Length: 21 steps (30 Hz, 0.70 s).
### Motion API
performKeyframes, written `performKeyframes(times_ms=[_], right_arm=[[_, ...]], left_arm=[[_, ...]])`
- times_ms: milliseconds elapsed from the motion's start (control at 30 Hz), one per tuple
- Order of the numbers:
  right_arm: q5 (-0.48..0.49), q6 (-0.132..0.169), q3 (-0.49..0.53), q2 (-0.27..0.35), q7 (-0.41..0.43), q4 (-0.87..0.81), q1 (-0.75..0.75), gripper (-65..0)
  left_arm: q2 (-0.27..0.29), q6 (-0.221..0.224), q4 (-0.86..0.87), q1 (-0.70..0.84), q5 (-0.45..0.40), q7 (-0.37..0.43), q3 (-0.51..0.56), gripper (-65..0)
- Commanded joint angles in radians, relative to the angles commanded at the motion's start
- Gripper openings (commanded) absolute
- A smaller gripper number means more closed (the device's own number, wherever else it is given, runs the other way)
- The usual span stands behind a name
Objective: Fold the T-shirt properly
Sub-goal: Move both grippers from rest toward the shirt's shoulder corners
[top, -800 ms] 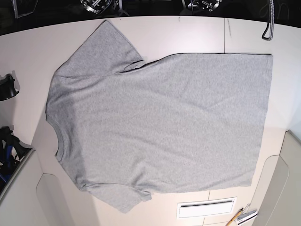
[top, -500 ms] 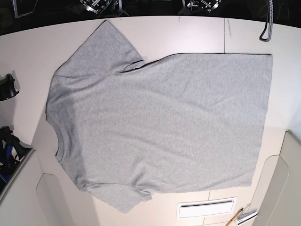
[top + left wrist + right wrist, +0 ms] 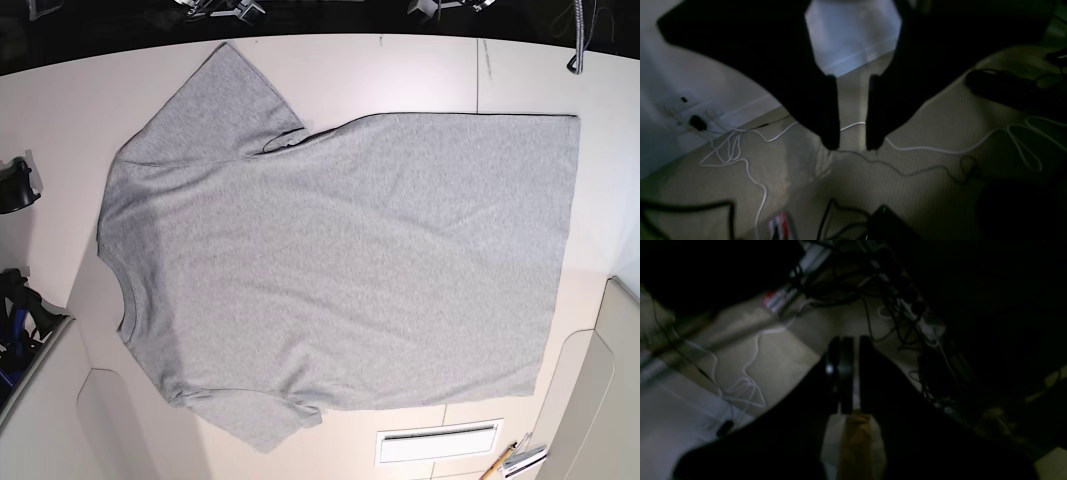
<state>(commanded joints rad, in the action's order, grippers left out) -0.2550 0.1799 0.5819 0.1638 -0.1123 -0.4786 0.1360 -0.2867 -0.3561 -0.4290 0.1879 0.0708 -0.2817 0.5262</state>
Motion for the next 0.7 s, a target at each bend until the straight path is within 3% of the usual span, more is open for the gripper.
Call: performKeyframes(times_ms=[100, 300, 433, 533, 700], right_arm=[[0.001, 0.002, 0.000, 0.054, 0.000, -0.095, 0.052, -60.5], [0.002, 0.010, 0.000, 0.171, 0.000, -0.274, 0.172, -60.5], [0.005, 0.010, 0.000, 0.248, 0.000, -0.407, 0.264, -60.5], [0.005, 0.010, 0.000, 0.316, -0.004, -0.531, 0.342, -60.5], [0.004, 0.009, 0.000, 0.416, -0.077, -0.768, 0.470, -60.5]], left_arm=[[-0.050, -0.015, -0.104, 0.092, 0.000, 0.000, -0.090, -50.7], [-0.096, -0.138, -0.317, 0.267, 0.076, -0.064, -0.328, -50.7], [-0.096, -0.154, -0.443, 0.364, 0.078, -0.090, -0.429, -50.7], [-0.099, -0.155, -0.543, 0.430, 0.160, -0.176, -0.477, -50.7], [-0.099, -0.218, -0.739, 0.562, 0.230, -0.217, -0.602, -50.7]])
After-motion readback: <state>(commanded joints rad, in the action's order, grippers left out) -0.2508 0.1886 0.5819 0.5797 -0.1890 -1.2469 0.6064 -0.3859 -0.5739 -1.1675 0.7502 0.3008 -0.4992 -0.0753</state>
